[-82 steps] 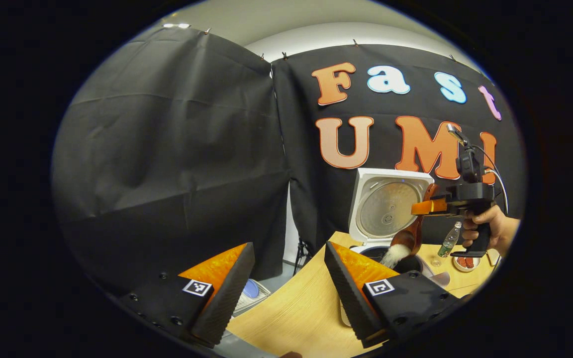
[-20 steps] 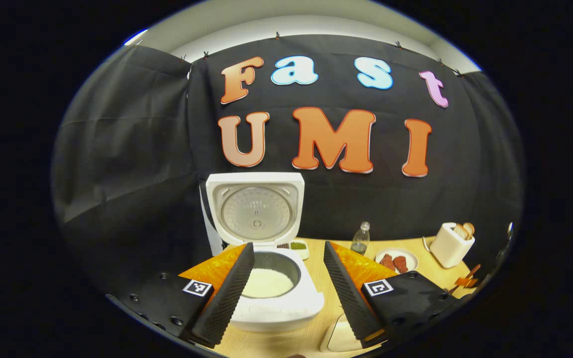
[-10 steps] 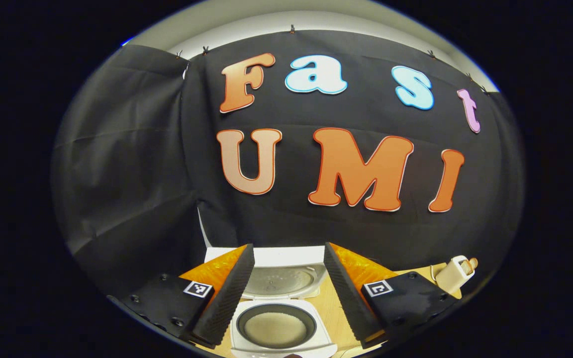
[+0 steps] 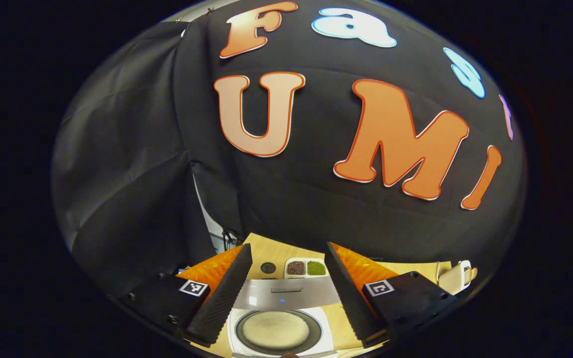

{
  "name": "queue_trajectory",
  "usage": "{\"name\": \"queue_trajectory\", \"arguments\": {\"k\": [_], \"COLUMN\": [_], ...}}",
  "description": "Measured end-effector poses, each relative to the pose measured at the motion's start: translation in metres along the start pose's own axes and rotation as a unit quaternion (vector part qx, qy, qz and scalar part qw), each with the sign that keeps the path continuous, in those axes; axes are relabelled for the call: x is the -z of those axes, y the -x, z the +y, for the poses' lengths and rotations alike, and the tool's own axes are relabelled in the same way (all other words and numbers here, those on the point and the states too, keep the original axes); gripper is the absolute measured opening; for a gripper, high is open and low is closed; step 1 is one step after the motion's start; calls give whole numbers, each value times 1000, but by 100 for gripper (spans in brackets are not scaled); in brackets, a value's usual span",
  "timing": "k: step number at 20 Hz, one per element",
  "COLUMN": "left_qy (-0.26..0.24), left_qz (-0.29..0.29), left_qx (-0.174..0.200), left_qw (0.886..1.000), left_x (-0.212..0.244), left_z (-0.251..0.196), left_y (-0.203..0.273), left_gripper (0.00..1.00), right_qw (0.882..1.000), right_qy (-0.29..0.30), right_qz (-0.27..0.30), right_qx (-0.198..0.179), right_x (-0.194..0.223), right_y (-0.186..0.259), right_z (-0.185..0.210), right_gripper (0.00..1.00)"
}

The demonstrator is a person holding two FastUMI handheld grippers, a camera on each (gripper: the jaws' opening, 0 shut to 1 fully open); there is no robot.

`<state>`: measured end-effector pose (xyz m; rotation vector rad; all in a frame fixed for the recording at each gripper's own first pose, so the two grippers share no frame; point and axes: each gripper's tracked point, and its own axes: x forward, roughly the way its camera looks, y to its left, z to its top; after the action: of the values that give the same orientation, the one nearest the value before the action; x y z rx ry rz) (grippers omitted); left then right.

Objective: Close the left gripper, press the button to open the rice cooker; take a wooden spoon from the chopstick holder with the right hand, scoop a spoonful of rice and pour it into the rice cooker, then put the wooden spoon back into the chopstick holder.

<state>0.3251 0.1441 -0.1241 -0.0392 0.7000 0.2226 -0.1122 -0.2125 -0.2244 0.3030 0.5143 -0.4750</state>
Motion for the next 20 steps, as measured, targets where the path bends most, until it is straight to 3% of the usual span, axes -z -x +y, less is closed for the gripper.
{"name": "queue_trajectory", "arguments": {"k": [4, 7, 8, 10, 11, 14, 17, 19, 20], "left_qy": [-11, 10, 20, 15, 10, -3, -1, 10, 6], "left_qz": [70, 154, 182, 243, 252, 331, 390, 354, 359], "left_qx": [12, 37, 25, -24, -15, -1, -13, -16, -21], "left_qw": [997, 987, 983, 970, 968, 944, 921, 935, 933], "left_x": [28, 70, 89, 132, 156, 226, 295, 297, 299], "left_z": [-10, -22, -16, 3, -1, -9, -7, -9, -12], "left_y": [-5, 8, 14, 25, 22, 40, 39, 26, 41], "left_gripper": [99, 100, 100, 100, 100, 100, 100, 99, 99], "right_qw": [1000, 999, 999, 998, 997, 994, 992, 990, 989], "right_qy": [5, 19, 29, 49, 57, 69, 76, 84, 88], "right_qz": [-13, -13, -12, -2, 0, 7, 7, 6, 8], "right_qx": [-17, -31, -36, -51, -58, -79, -100, -114, -119], "right_x": [-14, -11, -9, -1, 1, 5, 4, 6, 7], "right_y": [6, 1, 0, -2, -3, -13, -21, -24, -26], "right_z": [16, 29, 34, 44, 48, 64, 79, 89, 94], "right_gripper": [83, 83, 83, 83, 83, 83, 83, 83, 83]}}
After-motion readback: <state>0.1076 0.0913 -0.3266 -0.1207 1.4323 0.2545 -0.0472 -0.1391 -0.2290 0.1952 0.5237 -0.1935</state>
